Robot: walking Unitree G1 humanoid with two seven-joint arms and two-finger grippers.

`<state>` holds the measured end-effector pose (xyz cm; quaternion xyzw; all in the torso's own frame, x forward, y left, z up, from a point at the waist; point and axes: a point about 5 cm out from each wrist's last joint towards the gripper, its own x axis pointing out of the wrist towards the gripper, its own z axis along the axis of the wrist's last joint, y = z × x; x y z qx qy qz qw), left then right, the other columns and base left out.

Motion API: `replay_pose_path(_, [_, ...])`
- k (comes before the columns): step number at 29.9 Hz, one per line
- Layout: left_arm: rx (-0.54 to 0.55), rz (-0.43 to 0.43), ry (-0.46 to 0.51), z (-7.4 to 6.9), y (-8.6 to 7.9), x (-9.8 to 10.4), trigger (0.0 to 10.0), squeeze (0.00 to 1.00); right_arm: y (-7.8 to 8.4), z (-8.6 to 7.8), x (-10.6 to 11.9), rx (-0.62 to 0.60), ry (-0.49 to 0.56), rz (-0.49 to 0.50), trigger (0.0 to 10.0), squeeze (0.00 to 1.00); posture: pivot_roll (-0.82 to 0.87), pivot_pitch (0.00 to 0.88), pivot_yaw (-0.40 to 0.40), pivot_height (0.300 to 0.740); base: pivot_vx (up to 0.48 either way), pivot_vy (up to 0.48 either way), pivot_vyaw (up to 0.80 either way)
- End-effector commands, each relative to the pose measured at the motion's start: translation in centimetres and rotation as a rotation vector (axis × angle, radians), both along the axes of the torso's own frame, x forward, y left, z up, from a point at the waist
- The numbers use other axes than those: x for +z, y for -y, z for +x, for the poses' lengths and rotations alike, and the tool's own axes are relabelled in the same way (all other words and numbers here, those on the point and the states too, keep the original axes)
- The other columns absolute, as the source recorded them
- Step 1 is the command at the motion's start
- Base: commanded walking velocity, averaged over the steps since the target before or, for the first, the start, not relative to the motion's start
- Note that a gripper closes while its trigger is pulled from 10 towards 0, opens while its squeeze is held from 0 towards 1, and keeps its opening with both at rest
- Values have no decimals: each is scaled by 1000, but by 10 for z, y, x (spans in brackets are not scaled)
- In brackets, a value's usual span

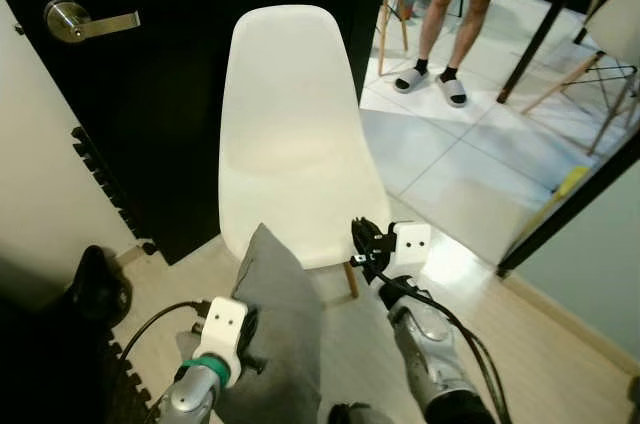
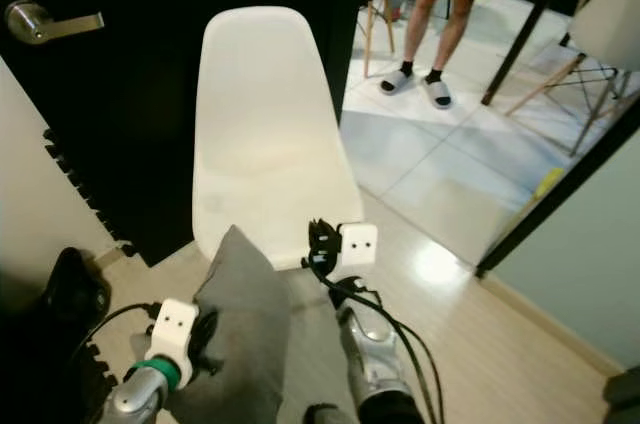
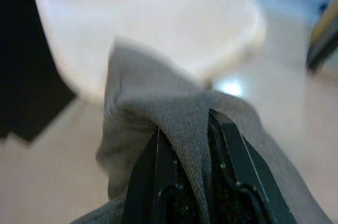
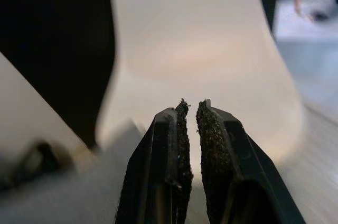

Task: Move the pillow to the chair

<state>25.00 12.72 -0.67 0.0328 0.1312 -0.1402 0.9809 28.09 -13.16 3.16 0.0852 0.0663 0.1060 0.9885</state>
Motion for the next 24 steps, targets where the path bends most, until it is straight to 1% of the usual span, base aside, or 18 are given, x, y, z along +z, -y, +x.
replay_pose_path(1, [26,-29,168,22,-6,33,10000,0,-7,-3,-4,10,-16,8,10000,0,-17,16,41,740,311,0,0])
replay_pose_path(2, [39,-74,267,34,-11,60,10000,0,-6,-7,-6,3,-27,14,10000,0,-18,17,43,740,307,0,0])
replay_pose_path(3, [38,-89,299,37,-12,69,10000,0,-6,-8,-6,1,-29,17,10000,0,-17,19,44,740,307,0,0])
replay_pose_path(4, [33,-94,321,39,-14,76,10000,0,-6,-8,-6,0,-31,20,10000,0,-17,19,44,740,307,0,0])
replay_pose_path(5, [33,-94,321,39,-14,76,10000,0,-6,-8,-6,0,-31,20,10000,0,-17,19,44,740,307,0,0])
replay_pose_path(7, [30,-112,357,41,-16,87,10000,0,-7,-9,-6,1,-38,24,10000,0,-15,20,44,740,311,0,0])
replay_pose_path(8, [30,-112,357,41,-16,87,10000,0,-7,-9,-6,1,-38,24,10000,0,-15,20,44,740,311,0,0])
replay_pose_path(10, [34,-146,388,44,-18,99,10000,0,-9,-8,-6,6,-42,27,10000,0,-12,21,41,740,309,0,0])
replay_pose_path(11, [34,-146,388,44,-18,99,10000,0,-9,-8,-6,6,-42,27,10000,0,-12,21,41,740,307,0,0])
replay_pose_path(13, [32,-177,399,45,-19,106,10000,0,-10,-8,-6,11,-43,27,10000,0,-11,22,40,740,309,0,0])
replay_pose_path(15, [27,-191,397,44,-19,109,10000,0,-10,-7,-6,14,-44,26,10000,0,-10,22,38,740,311,0,0])
replay_pose_path(22, [1,-197,368,38,-20,108,10000,0,-12,-9,-9,28,-61,23,10000,0,-9,26,36,740,311,0,0])
replay_pose_path(24, [4,-197,364,38,-21,107,10000,0,-12,-10,-10,26,-66,21,10000,0,-9,27,36,740,307,0,-606])
